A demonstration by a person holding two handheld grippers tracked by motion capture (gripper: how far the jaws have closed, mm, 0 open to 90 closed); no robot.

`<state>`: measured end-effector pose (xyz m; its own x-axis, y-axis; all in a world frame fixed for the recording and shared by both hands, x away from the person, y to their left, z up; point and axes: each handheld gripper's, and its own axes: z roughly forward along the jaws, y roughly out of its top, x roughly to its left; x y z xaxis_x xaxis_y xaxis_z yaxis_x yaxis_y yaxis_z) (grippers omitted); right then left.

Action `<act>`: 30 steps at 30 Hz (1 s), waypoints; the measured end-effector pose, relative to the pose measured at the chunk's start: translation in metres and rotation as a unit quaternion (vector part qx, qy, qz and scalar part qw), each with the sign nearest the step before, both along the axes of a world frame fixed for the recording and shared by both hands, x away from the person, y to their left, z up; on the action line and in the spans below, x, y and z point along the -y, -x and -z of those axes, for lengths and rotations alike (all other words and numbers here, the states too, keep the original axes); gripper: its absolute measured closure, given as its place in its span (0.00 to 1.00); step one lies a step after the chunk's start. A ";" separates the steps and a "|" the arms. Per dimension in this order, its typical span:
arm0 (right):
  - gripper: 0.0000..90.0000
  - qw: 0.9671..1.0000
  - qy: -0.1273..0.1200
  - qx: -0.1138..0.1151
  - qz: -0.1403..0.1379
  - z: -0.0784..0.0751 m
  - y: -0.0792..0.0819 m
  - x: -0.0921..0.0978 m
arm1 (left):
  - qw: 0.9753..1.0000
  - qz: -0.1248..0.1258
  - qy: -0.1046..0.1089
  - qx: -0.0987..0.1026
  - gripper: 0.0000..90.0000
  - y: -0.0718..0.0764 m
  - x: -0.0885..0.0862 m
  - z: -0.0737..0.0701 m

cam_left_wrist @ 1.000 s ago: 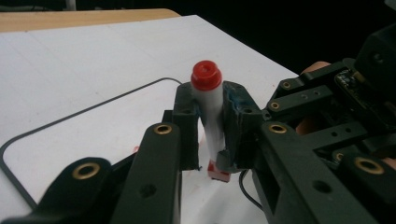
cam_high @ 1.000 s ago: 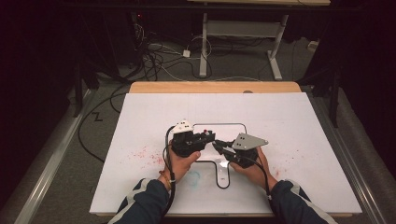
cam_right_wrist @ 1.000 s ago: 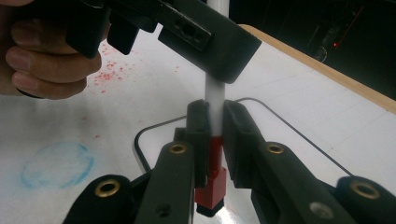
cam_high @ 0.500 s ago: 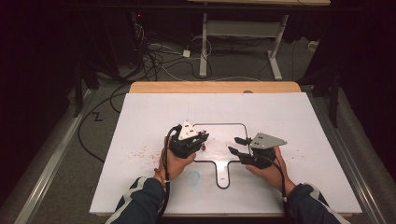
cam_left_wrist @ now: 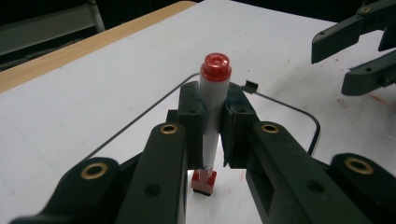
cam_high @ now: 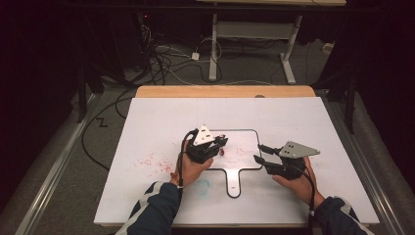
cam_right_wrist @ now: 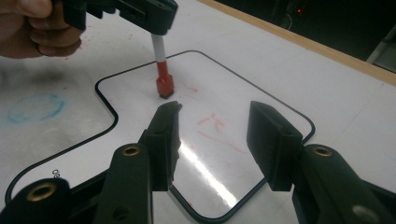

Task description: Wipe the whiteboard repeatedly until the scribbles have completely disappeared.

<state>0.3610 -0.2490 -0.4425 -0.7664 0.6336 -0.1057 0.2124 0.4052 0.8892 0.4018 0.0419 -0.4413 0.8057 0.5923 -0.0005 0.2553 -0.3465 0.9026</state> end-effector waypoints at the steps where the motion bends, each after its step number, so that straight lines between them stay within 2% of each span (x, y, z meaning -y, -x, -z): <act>1: 0.61 1.000 -0.003 -0.001 0.000 0.000 0.000 0.000 | 1.000 0.001 0.000 0.001 0.87 -0.003 0.005 0.000; 3: 0.61 1.000 -0.002 -0.003 -0.002 0.001 0.000 -0.001 | 1.000 0.004 -0.005 0.004 0.87 -0.007 0.011 -0.001; 5: 0.61 1.000 0.003 -0.004 -0.004 0.002 0.000 -0.001 | 1.000 0.004 -0.009 0.002 0.87 -0.010 0.011 -0.002; 7: 0.61 1.000 0.003 -0.003 -0.003 0.002 0.000 0.000 | 1.000 0.003 -0.010 -0.008 0.87 -0.012 0.003 -0.003; 12: 0.59 1.000 -0.001 -0.001 0.004 -0.002 0.001 0.005 | 0.999 0.001 -0.038 -0.021 0.87 -0.009 -0.027 -0.009; 14: 0.58 1.000 0.005 -0.001 0.005 -0.003 0.002 0.007 | 0.999 -0.002 -0.042 -0.026 0.87 -0.006 -0.039 -0.010; 16: 0.57 1.000 0.005 -0.003 0.007 -0.003 0.003 0.010 | 0.998 -0.003 -0.049 -0.026 0.87 -0.004 -0.046 -0.011; 18: 0.56 1.000 0.008 -0.003 0.010 -0.003 0.004 0.012 | 0.999 -0.004 -0.043 -0.027 0.87 -0.004 -0.047 -0.010; 21: 0.55 1.000 0.005 -0.003 0.011 -0.003 0.004 0.013 | 0.999 -0.006 -0.029 -0.020 0.87 -0.008 -0.039 -0.007; 25: 0.54 1.000 0.007 -0.003 0.006 -0.003 0.005 0.011 | 1.000 0.007 -0.011 -0.010 0.87 -0.016 -0.017 -0.003; 30: 0.54 1.000 0.007 -0.005 0.002 -0.003 0.006 0.010 | 1.000 0.024 -0.010 -0.007 0.87 -0.025 0.012 -0.004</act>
<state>0.3548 -0.2592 -0.4393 -0.7644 0.6356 -0.1080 0.2223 0.4171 0.8813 0.4271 0.0295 -0.4375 0.8330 0.5533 0.0002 0.2498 -0.3765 0.8921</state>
